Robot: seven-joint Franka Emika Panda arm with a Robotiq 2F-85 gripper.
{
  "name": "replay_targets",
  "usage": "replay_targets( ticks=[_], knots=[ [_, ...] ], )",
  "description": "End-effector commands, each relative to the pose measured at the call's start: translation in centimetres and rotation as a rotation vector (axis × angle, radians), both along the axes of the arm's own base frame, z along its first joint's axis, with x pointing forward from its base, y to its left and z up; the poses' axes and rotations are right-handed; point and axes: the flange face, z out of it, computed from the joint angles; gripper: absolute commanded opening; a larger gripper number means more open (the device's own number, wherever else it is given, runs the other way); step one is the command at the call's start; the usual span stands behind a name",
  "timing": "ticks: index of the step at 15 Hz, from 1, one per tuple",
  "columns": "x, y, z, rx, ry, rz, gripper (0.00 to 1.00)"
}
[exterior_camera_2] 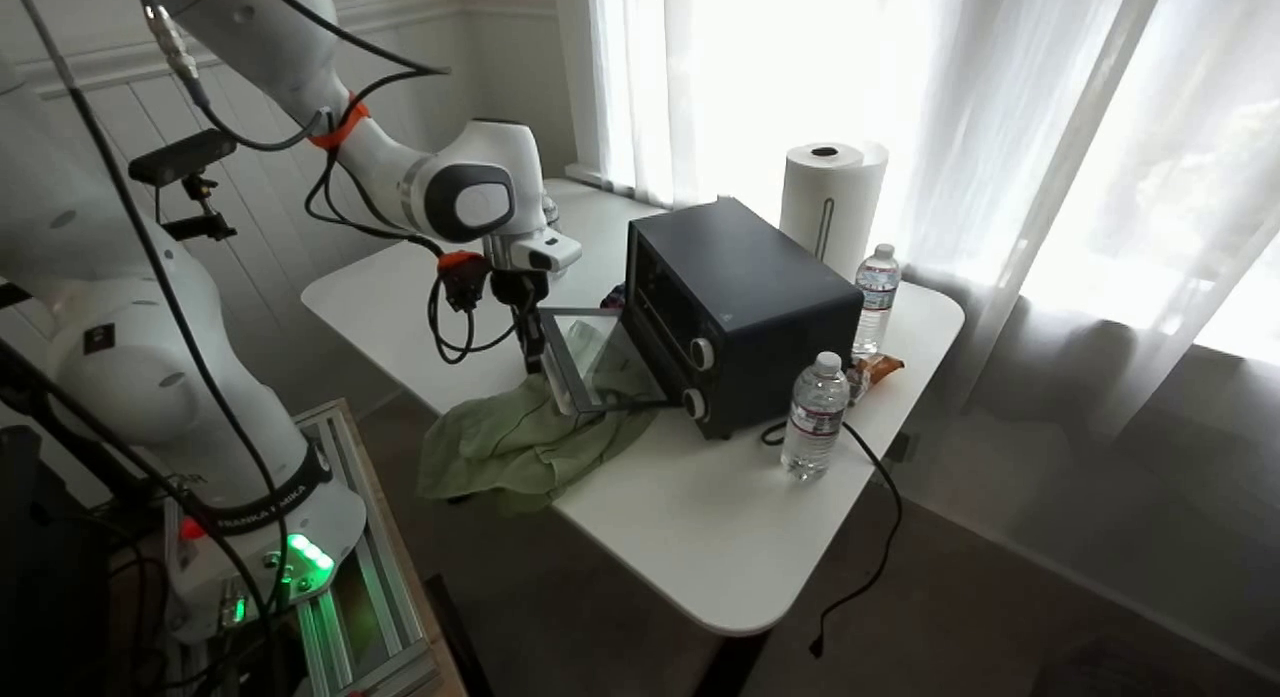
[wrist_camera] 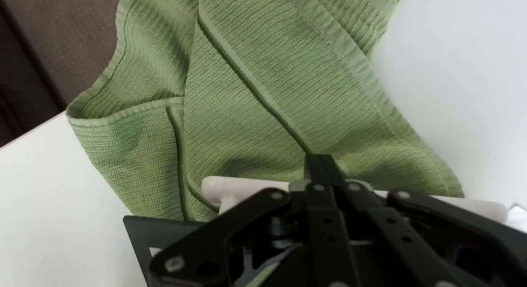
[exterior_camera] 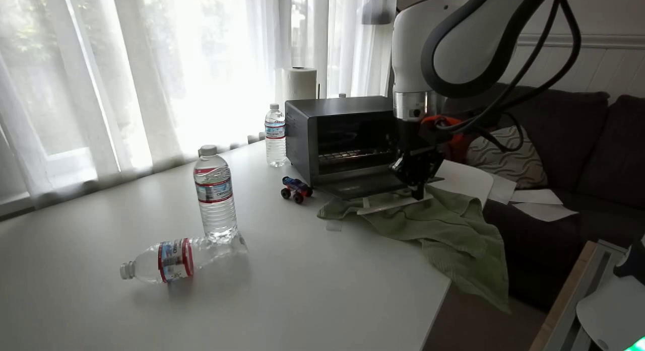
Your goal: Close the oven door
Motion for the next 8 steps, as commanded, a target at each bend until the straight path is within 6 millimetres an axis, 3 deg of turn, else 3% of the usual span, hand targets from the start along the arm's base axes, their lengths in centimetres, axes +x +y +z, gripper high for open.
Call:
replay_targets(
  ticks=[1, 8],
  knots=[
    [0.3, -1.0, -1.3, -0.001, -0.011, -0.018, 0.00],
    [1.3, -1.5, -1.5, -0.001, -0.103, 0.004, 0.00]
  ],
)
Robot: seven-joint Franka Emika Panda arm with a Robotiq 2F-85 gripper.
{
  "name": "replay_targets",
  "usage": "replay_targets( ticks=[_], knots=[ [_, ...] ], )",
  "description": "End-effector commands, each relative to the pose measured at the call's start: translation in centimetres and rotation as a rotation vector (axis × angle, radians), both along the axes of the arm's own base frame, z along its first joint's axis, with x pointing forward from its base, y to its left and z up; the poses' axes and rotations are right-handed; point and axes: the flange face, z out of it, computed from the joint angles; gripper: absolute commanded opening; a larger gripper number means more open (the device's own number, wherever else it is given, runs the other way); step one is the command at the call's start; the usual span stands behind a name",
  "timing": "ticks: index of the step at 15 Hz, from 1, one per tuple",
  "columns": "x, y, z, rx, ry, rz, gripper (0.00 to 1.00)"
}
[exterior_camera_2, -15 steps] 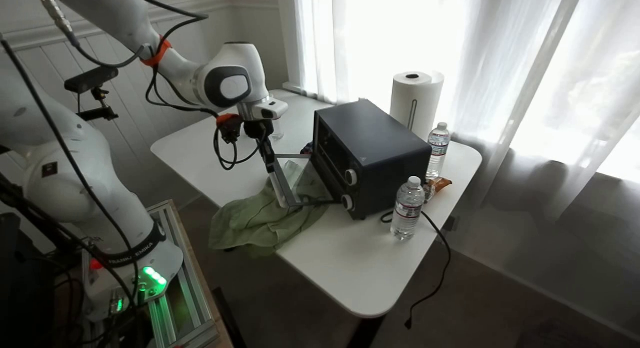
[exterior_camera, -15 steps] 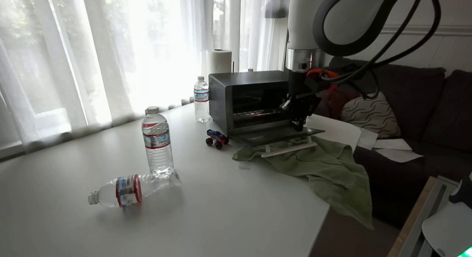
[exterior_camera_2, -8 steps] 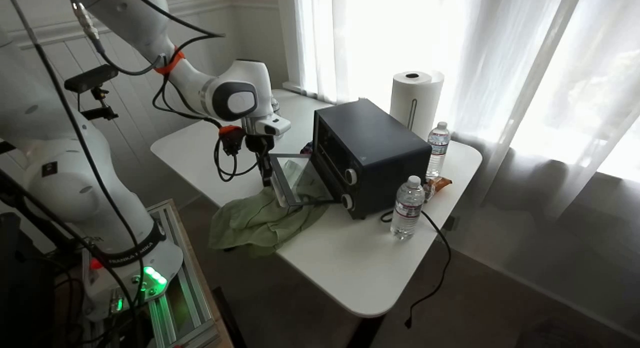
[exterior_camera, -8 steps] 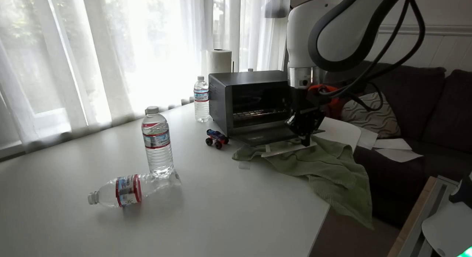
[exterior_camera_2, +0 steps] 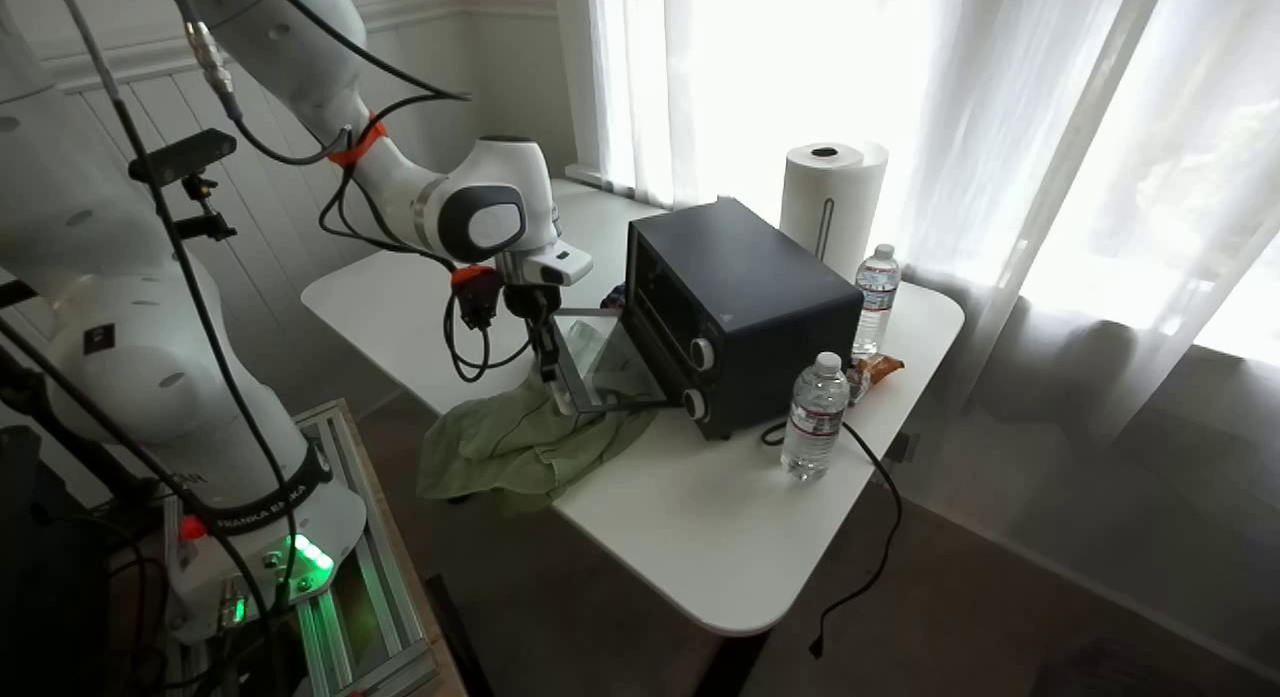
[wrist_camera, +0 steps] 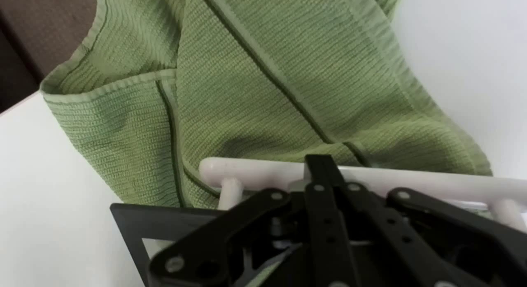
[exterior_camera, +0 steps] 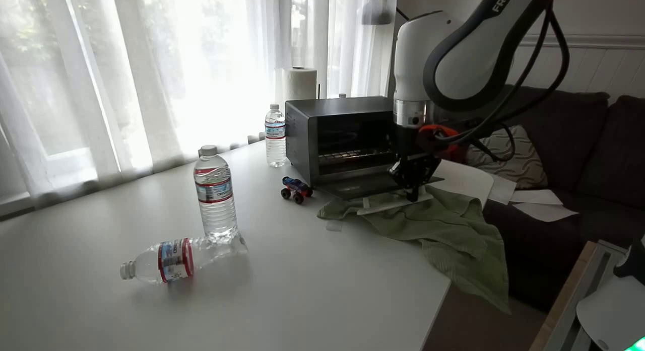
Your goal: Close the oven door
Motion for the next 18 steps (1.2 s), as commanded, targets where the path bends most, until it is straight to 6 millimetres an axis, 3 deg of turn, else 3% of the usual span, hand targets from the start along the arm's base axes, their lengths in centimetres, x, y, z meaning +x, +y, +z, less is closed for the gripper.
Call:
replay_targets(
  ticks=[1, 8, 18],
  knots=[
    [0.5, -0.3, 0.1, -0.017, -0.060, 0.008, 0.00],
    [0.4, 0.7, 1.0, -0.070, -0.127, 0.036, 0.00],
    [0.0, 1.9, 5.2, -0.142, -0.251, 0.049, 0.00]
  ],
)
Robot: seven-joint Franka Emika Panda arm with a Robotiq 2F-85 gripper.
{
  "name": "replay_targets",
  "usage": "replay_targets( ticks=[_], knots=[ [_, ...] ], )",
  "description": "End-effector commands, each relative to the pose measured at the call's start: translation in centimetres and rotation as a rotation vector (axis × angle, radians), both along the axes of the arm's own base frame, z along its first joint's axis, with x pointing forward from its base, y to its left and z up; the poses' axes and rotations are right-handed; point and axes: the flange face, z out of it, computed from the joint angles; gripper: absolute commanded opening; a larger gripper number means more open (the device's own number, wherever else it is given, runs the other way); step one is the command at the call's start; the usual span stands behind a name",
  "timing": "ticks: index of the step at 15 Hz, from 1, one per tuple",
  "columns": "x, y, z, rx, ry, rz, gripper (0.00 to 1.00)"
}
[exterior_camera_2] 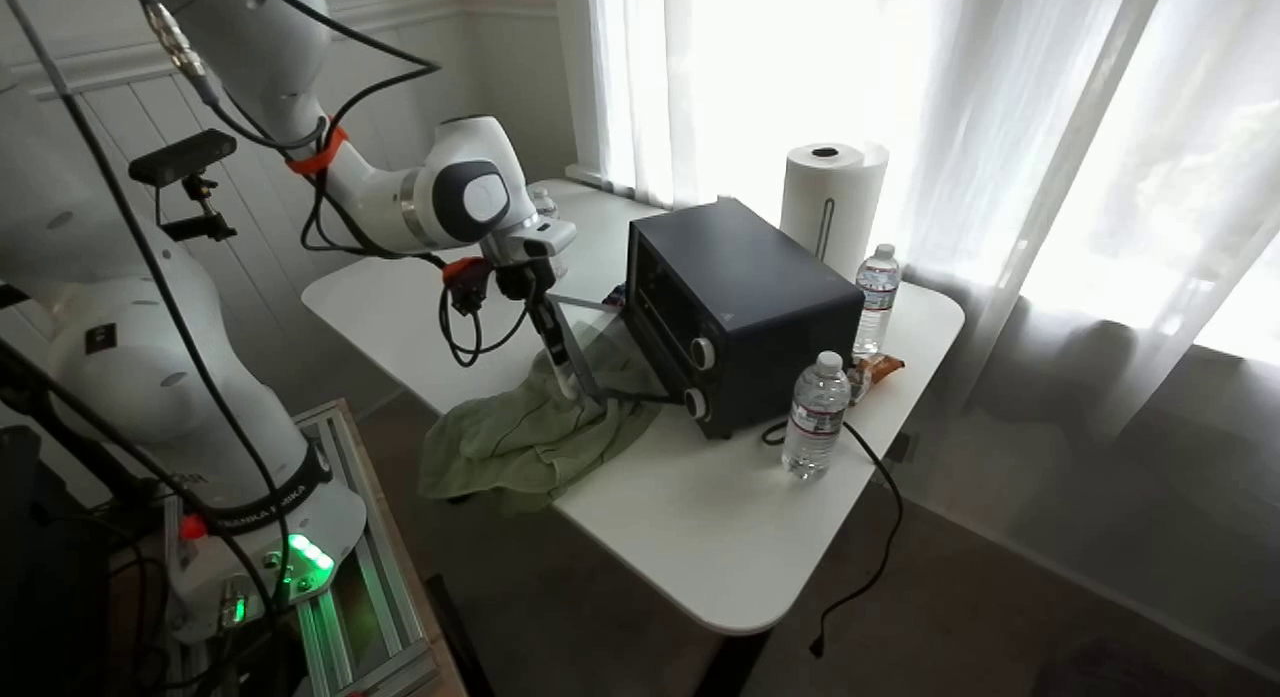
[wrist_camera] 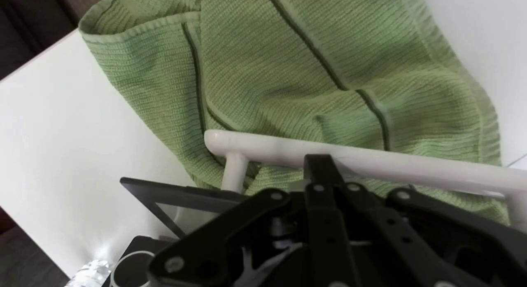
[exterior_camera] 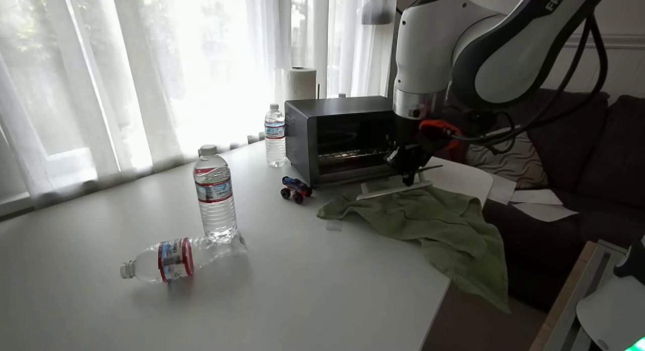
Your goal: Close the oven door
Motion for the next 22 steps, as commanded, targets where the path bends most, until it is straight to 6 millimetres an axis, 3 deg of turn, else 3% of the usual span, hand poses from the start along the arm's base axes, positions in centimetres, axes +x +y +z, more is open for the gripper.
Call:
replay_targets(
  ticks=[1, 9, 22],
  knots=[
    [0.5, 0.4, 3.0, -0.021, -0.106, 0.019, 0.00],
    [1.5, -0.3, 6.1, -0.057, -0.183, 0.053, 0.00],
    [4.3, -2.5, 7.7, -0.140, -0.254, 0.146, 0.00]
  ],
)
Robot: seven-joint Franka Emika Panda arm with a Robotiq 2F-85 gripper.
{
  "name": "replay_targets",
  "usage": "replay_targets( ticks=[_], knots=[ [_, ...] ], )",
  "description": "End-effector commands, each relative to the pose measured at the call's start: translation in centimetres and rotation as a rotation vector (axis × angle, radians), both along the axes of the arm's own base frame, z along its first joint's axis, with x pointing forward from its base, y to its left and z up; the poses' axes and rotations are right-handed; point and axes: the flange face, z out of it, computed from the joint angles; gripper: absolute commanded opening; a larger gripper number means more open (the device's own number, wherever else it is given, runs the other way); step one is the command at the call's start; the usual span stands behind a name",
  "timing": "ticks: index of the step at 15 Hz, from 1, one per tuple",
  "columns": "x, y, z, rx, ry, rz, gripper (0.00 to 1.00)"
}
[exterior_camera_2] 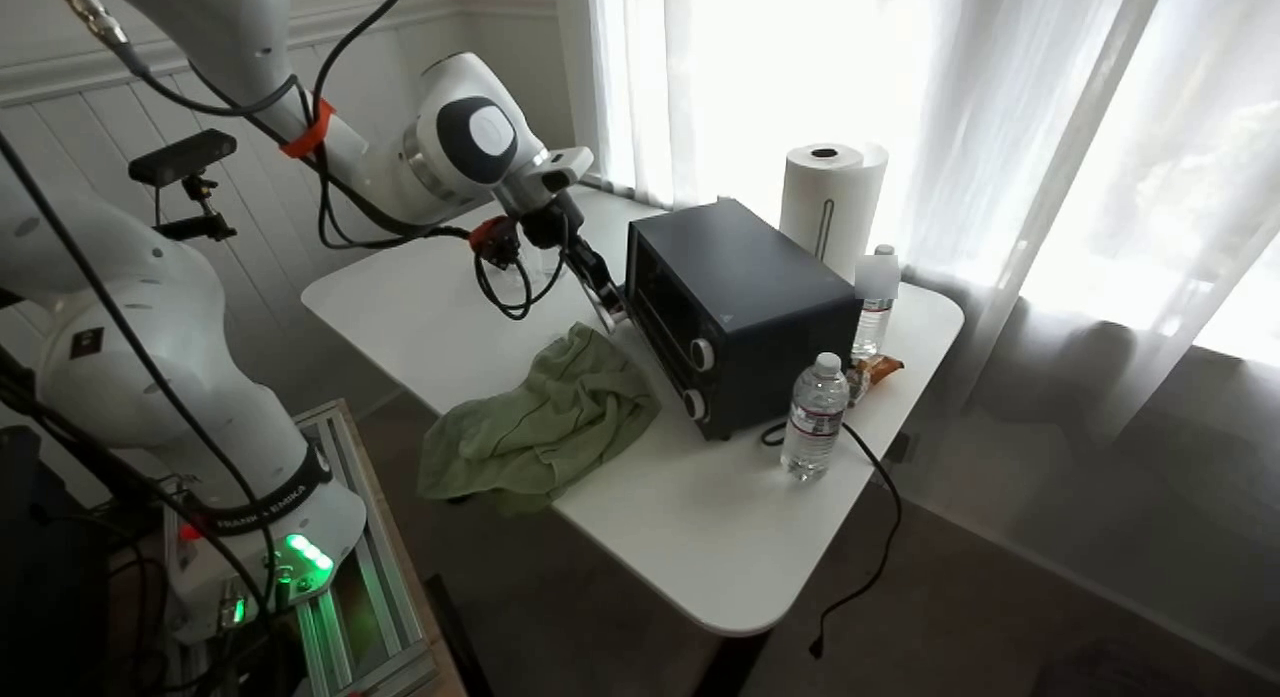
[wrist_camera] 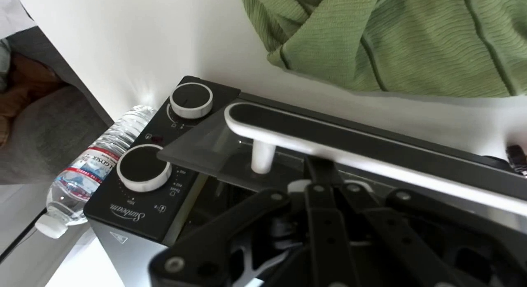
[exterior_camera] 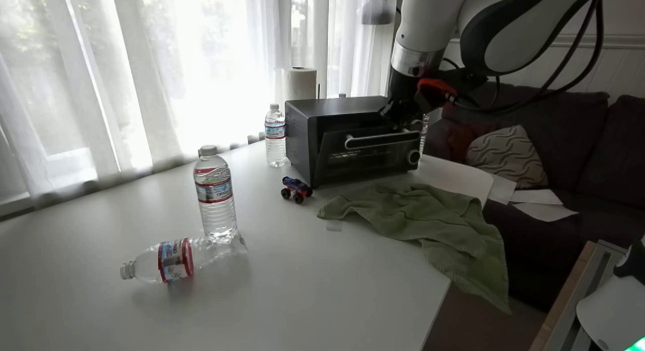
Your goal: Close the oven door
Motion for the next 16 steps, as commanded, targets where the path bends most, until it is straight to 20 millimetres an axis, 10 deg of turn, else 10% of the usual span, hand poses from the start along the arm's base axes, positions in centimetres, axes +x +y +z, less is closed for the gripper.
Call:
replay_targets(
  ticks=[1, 16],
  knots=[
    [0.9, -0.5, 0.2, -0.013, -0.036, 0.022, 0.00],
    [4.9, -1.1, 1.8, -0.104, -0.092, 0.114, 0.00]
  ],
)
